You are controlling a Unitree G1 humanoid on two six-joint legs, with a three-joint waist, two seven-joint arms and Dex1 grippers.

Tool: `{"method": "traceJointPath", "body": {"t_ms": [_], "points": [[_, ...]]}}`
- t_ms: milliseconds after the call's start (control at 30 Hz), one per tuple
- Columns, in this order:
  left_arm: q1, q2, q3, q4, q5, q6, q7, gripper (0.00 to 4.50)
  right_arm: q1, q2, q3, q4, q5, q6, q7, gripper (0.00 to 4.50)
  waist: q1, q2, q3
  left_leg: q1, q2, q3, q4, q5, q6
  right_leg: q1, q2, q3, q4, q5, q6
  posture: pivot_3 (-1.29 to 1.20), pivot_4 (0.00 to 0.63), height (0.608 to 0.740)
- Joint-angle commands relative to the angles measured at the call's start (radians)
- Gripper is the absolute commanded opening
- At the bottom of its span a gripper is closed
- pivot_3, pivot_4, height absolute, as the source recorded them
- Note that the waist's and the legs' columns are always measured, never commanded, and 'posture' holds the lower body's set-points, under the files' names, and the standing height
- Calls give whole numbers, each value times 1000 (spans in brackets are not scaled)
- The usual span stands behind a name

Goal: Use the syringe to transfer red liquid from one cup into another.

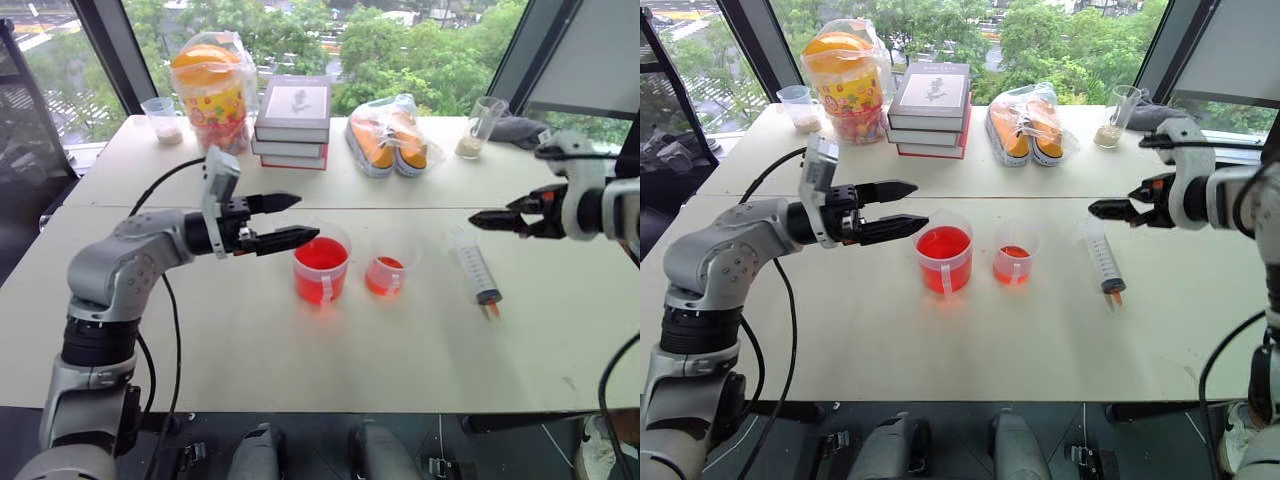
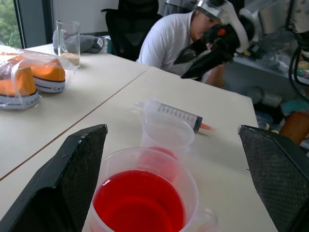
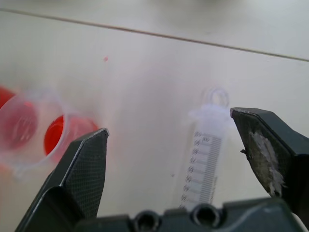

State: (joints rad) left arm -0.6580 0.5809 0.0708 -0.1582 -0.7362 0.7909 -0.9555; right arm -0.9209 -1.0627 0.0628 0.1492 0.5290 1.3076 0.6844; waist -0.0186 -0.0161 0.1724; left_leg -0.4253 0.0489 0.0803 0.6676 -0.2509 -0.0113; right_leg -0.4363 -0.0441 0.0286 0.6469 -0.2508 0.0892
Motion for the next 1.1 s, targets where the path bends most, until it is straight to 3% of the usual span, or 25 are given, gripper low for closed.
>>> {"method": "traceJointPath", "body": {"t_ms": [33,300,700,800,900,967,1100], "points": [[-24,-13,16,0,-12,-30,-8,4500,-124,66,117,255,-111,-51,53,4432,1,0,0,0,0,0,0,0,0,0,0,0,0,0,0,0,150,740],[-12,-25,14,-20,-3,-54,9,4500,-278,193,327,678,-336,-229,230,4432,5,0,0,-4,0,2,-1,0,0,-3,0,0,0,2,3,0,150,740],[65,-15,43,-117,-31,-41,76,4500,-284,326,362,940,-534,-397,333,4432,-1,0,0,-1,0,1,-1,0,0,-1,0,0,2,2,3,0,150,740],[72,-10,42,-124,-38,-38,82,4500,-282,340,355,954,-562,-402,357,3723,-1,0,0,0,0,1,0,0,0,0,0,-1,2,2,3,0,150,740],[66,-9,36,-120,-39,-35,81,4500,-279,344,338,951,-580,-395,369,2213,-1,0,0,1,0,1,0,0,0,1,0,-1,2,2,3,0,150,740],[63,-1,39,-118,-42,-33,74,4500,-281,337,318,941,-590,-385,354,1505,-2,0,0,1,0,1,0,0,0,1,0,-1,2,2,3,0,150,740],[44,15,38,-101,-44,-29,64,4500,-343,303,167,899,-545,-318,232,1505,-1,0,0,1,0,1,0,0,0,1,0,-1,2,2,3,0,150,740]]}}
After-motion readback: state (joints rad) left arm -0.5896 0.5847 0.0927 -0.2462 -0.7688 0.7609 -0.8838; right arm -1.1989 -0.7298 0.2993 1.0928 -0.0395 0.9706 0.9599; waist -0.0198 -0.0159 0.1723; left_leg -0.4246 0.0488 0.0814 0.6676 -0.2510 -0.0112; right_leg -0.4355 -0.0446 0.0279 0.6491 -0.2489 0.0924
